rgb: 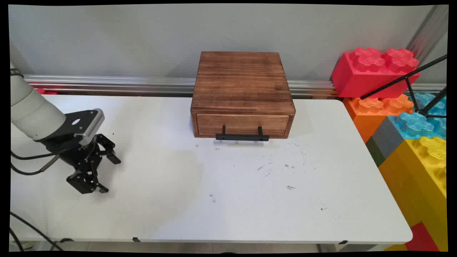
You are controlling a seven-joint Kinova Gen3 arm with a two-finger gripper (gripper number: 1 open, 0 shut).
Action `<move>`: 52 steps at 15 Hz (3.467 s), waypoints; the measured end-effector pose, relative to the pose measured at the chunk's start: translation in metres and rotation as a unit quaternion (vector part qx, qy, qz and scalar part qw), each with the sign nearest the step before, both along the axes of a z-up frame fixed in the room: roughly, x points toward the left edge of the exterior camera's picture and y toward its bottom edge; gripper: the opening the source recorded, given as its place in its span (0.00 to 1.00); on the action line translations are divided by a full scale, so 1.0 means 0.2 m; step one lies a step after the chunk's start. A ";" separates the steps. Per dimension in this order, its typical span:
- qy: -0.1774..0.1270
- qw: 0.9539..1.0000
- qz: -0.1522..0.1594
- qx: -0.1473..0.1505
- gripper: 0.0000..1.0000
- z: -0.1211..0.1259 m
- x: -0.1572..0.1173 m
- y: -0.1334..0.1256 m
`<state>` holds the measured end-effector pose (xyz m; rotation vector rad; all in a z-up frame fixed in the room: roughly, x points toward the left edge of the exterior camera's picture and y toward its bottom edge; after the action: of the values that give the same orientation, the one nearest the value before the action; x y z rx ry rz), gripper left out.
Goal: Open the drawer
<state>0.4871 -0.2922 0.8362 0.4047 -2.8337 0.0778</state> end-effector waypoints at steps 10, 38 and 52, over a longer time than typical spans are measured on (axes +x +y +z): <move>0.021 0.999 0.022 -0.013 1.00 -0.02 -0.03 -0.02; 0.203 0.969 0.081 -0.112 1.00 0.21 -0.77 -0.51; 0.083 0.989 0.044 -0.113 1.00 0.33 -1.22 -0.74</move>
<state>0.2426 -0.4405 0.9017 0.4607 -2.6057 0.3627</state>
